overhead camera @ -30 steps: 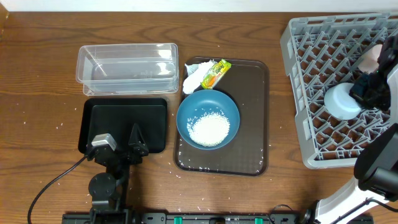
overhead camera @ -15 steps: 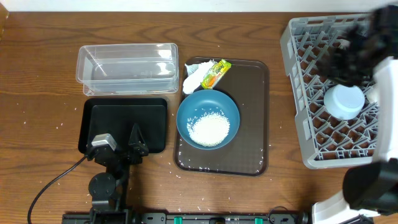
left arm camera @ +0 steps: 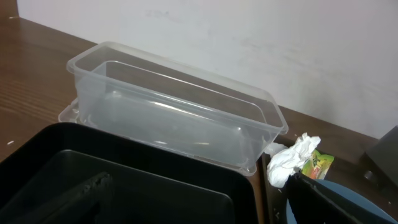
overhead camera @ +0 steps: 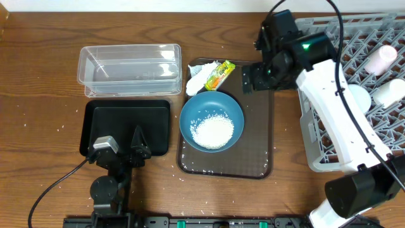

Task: Sort waste into correct bins and load items into the dishwasher rack
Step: 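Withdraw the right gripper up and hold it above the rack, then reach the left gripper to the blue rice bowl and grasp its rim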

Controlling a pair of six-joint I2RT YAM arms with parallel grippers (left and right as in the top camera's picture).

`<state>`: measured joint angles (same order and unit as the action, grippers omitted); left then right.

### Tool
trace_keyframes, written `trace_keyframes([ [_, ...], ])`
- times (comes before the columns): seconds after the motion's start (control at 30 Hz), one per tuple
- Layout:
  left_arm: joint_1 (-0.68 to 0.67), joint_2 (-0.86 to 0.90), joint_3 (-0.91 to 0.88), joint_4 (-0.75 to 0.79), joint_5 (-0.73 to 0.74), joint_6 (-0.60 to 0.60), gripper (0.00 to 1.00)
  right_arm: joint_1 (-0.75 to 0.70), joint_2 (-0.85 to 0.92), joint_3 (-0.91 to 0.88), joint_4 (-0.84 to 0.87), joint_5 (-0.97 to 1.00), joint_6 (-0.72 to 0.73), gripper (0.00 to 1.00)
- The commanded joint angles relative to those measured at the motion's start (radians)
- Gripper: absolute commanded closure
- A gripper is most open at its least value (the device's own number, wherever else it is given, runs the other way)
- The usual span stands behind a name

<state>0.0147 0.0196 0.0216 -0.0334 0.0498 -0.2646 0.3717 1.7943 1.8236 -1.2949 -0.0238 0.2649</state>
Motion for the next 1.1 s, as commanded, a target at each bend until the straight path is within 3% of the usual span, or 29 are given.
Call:
trace_keyframes([
  [0.0,-0.005,-0.002,-0.018,-0.034,-0.008,0.009,0.09,-0.035,-0.011,0.016,-0.001,0.167,0.083,0.01],
  [0.37,-0.005,-0.002,-0.018,-0.034,-0.008,0.009,0.09,-0.311,-0.058,0.022,-0.05,0.16,0.083,0.01],
  [0.63,-0.005,-0.002,-0.018,-0.02,-0.008,0.008,0.09,-0.408,-0.057,0.021,-0.056,0.151,0.082,0.01],
  [0.7,-0.005,-0.002,-0.018,0.022,0.063,-0.088,0.09,-0.411,-0.057,0.021,-0.055,0.151,0.082,0.01],
  [0.83,-0.005,-0.002,-0.017,0.027,0.564,-0.584,0.09,-0.41,-0.057,0.021,-0.055,0.151,0.082,0.01],
  [0.93,-0.005,-0.002,-0.017,0.085,0.675,-0.826,0.09,-0.41,-0.057,0.021,-0.056,0.151,0.082,0.01],
  [1.07,-0.005,-0.001,-0.006,0.47,0.737,-0.889,0.09,-0.41,-0.057,0.021,-0.055,0.151,0.082,0.01],
])
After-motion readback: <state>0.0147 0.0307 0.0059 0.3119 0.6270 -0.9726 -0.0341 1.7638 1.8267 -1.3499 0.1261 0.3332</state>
